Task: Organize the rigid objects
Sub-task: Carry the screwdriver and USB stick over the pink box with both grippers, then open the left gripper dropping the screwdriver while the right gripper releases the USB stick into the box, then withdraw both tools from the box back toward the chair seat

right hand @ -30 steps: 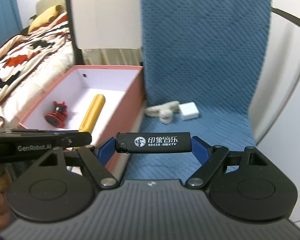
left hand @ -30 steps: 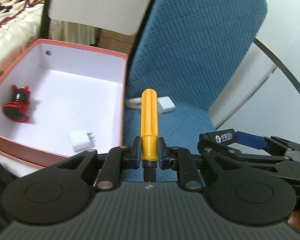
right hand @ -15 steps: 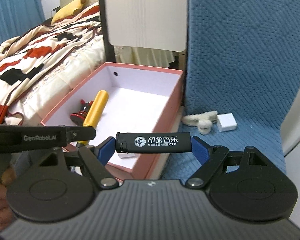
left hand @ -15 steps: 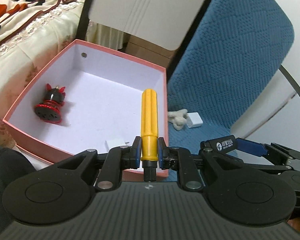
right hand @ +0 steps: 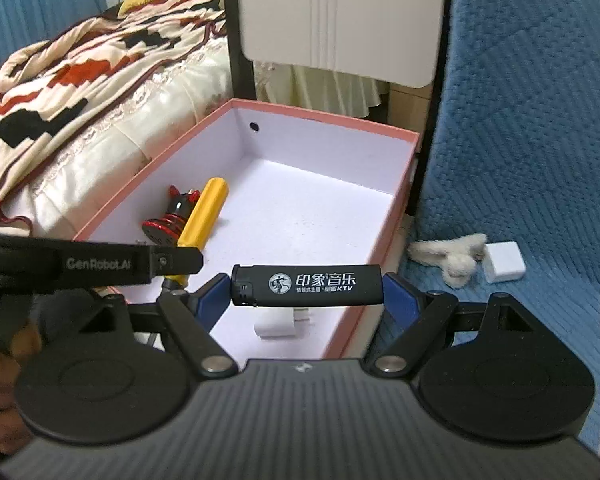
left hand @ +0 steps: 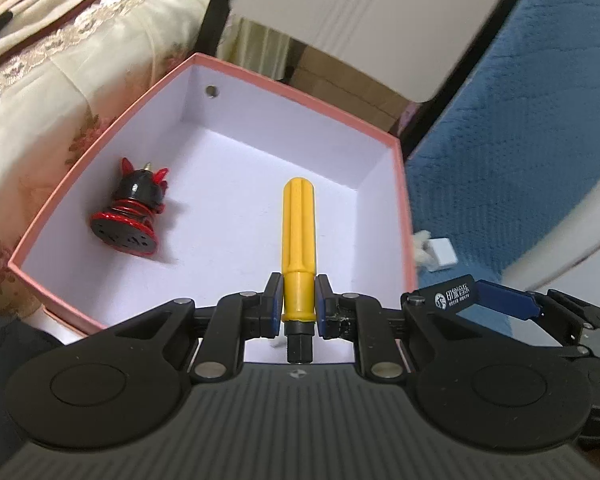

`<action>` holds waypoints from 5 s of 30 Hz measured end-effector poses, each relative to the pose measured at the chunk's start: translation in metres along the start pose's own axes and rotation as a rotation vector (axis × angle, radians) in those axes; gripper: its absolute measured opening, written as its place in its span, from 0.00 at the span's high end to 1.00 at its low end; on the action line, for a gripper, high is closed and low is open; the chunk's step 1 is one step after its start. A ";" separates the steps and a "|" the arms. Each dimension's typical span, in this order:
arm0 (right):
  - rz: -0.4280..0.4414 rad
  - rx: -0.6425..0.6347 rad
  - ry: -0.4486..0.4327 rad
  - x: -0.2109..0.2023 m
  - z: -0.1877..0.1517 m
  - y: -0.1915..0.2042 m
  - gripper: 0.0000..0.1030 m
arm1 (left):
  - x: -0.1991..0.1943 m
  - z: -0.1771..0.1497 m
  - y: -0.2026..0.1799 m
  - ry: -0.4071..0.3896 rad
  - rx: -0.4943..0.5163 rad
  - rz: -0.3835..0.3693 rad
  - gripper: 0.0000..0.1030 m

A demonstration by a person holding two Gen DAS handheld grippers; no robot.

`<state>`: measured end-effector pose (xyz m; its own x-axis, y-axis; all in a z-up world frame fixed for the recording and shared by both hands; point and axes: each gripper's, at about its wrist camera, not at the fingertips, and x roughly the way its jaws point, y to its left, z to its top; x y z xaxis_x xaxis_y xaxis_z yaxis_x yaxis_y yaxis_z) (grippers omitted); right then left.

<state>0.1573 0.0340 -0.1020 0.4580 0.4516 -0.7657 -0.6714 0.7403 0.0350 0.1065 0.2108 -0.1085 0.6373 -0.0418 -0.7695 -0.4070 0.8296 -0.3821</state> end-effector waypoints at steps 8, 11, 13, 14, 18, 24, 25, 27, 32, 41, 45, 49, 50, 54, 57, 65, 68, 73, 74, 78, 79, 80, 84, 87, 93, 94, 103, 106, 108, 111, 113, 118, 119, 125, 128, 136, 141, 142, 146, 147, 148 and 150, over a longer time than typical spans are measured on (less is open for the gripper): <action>0.006 -0.039 0.062 0.047 0.014 0.010 0.18 | 0.035 0.019 0.031 0.050 -0.028 0.022 0.81; 0.014 -0.052 0.083 0.062 0.019 0.014 0.18 | 0.046 0.024 0.042 0.063 -0.037 0.026 0.81; 0.015 -0.059 0.093 0.072 0.022 0.017 0.18 | 0.052 0.027 0.049 0.073 -0.044 0.026 0.81; 0.014 -0.061 0.101 0.076 0.023 0.018 0.18 | 0.055 0.028 0.052 0.076 -0.046 0.027 0.81; 0.009 -0.057 0.130 0.092 0.027 0.019 0.18 | 0.064 0.032 0.062 0.093 -0.058 0.027 0.81; 0.009 -0.069 0.154 0.102 0.026 0.021 0.18 | 0.066 0.034 0.070 0.101 -0.059 0.022 0.80; 0.013 -0.066 0.159 0.103 0.027 0.021 0.18 | 0.065 0.034 0.070 0.099 -0.056 0.022 0.80; 0.027 -0.054 0.161 0.101 0.027 0.020 0.18 | 0.063 0.033 0.068 0.099 -0.045 0.033 0.75; 0.041 -0.020 0.156 0.092 0.027 0.020 0.12 | 0.050 0.032 0.064 0.074 -0.037 0.031 0.73; 0.030 -0.028 0.107 0.054 0.022 0.021 0.12 | 0.013 0.027 0.050 0.009 -0.023 0.020 0.73; 0.024 -0.016 0.082 0.033 0.018 0.018 0.12 | -0.006 0.020 0.042 -0.022 -0.015 0.011 0.73; 0.010 -0.015 0.056 0.014 0.011 0.017 0.12 | -0.023 0.013 0.032 -0.045 -0.001 -0.003 0.73; 0.009 -0.012 0.050 0.009 0.009 0.016 0.12 | -0.027 0.011 0.030 -0.050 0.003 -0.005 0.73; -0.001 0.002 0.027 -0.012 0.001 0.013 0.12 | -0.043 0.003 0.019 -0.074 0.022 -0.018 0.73; -0.006 0.015 0.011 -0.026 -0.006 0.009 0.12 | -0.054 -0.003 0.009 -0.091 0.039 -0.028 0.73; -0.023 0.037 -0.036 -0.063 -0.023 0.005 0.12 | -0.082 -0.024 -0.019 -0.131 0.091 -0.053 0.73; -0.033 0.054 -0.050 -0.076 -0.032 0.002 0.12 | -0.092 -0.035 -0.030 -0.145 0.111 -0.061 0.73; -0.043 0.068 -0.073 -0.097 -0.044 -0.001 0.12 | -0.103 -0.054 -0.042 -0.155 0.129 -0.070 0.73; -0.044 0.073 -0.078 -0.100 -0.047 -0.002 0.12 | -0.106 -0.058 -0.045 -0.159 0.134 -0.071 0.73; -0.061 0.081 -0.098 -0.117 -0.056 -0.004 0.12 | -0.115 -0.070 -0.054 -0.179 0.151 -0.076 0.73; -0.064 0.083 -0.103 -0.120 -0.057 -0.004 0.12 | -0.117 -0.072 -0.057 -0.180 0.157 -0.081 0.73; -0.068 0.086 -0.107 -0.123 -0.059 -0.005 0.12 | -0.118 -0.074 -0.059 -0.181 0.163 -0.084 0.73; -0.087 0.103 -0.122 -0.135 -0.068 -0.010 0.12 | -0.122 -0.083 -0.071 -0.184 0.187 -0.106 0.73; -0.103 0.116 -0.132 -0.145 -0.077 -0.013 0.12 | -0.125 -0.089 -0.079 -0.184 0.207 -0.119 0.73; -0.126 0.138 -0.143 -0.159 -0.093 -0.018 0.12 | -0.127 -0.103 -0.091 -0.179 0.230 -0.141 0.73; -0.130 0.140 -0.146 -0.162 -0.095 -0.019 0.12 | -0.127 -0.105 -0.092 -0.178 0.231 -0.145 0.73; -0.172 0.170 -0.168 -0.184 -0.116 -0.033 0.12 | -0.130 -0.122 -0.110 -0.166 0.271 -0.178 0.73; -0.189 0.183 -0.174 -0.191 -0.122 -0.038 0.12 | -0.129 -0.126 -0.115 -0.160 0.278 -0.191 0.73; -0.200 0.189 -0.177 -0.195 -0.126 -0.041 0.12 | -0.127 -0.129 -0.121 -0.159 0.289 -0.199 0.73; -0.218 0.199 -0.179 -0.200 -0.133 -0.047 0.12 | -0.125 -0.133 -0.128 -0.150 0.302 -0.207 0.73; -0.225 0.211 -0.179 -0.203 -0.137 -0.051 0.12 | -0.124 -0.136 -0.131 -0.146 0.306 -0.212 0.73; -0.240 0.229 -0.172 -0.205 -0.145 -0.062 0.12 | -0.112 -0.139 -0.143 -0.118 0.317 -0.217 0.73; -0.241 0.233 -0.169 -0.204 -0.146 -0.065 0.12 | -0.109 -0.139 -0.145 -0.113 0.320 -0.216 0.73; -0.235 0.268 -0.142 -0.192 -0.151 -0.085 0.12 | -0.082 -0.139 -0.157 -0.064 0.325 -0.203 0.73; -0.235 0.280 -0.121 -0.182 -0.152 -0.096 0.12 | -0.067 -0.136 -0.164 -0.040 0.326 -0.193 0.73; -0.227 0.303 -0.096 -0.157 -0.145 -0.125 0.12 | -0.024 -0.123 -0.183 0.014 0.319 -0.180 0.73; -0.225 0.325 -0.090 -0.140 -0.137 -0.144 0.12 | 0.006 -0.113 -0.190 0.041 0.302 -0.171 0.73; -0.228 0.329 -0.087 -0.136 -0.135 -0.148 0.12 | 0.012 -0.111 -0.192 0.044 0.299 -0.168 0.73; -0.230 0.337 -0.076 -0.117 -0.126 -0.164 0.12 | 0.040 -0.101 -0.199 0.062 0.285 -0.168 0.73; -0.229 0.341 -0.075 -0.112 -0.124 -0.169 0.12 | 0.047 -0.098 -0.200 0.065 0.284 -0.168 0.73; -0.229 0.347 -0.074 -0.108 -0.122 -0.173 0.12 | 0.055 -0.095 -0.202 0.064 0.283 -0.168 0.73; -0.231 0.358 -0.070 -0.098 -0.118 -0.182 0.12 | 0.067 -0.090 -0.205 0.067 0.280 -0.163 0.73</action>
<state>0.1658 -0.2034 -0.1089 0.6194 0.2770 -0.7346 -0.3072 0.9466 0.0979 0.1739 -0.0125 -0.1282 0.6312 -0.2154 -0.7451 -0.1013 0.9295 -0.3545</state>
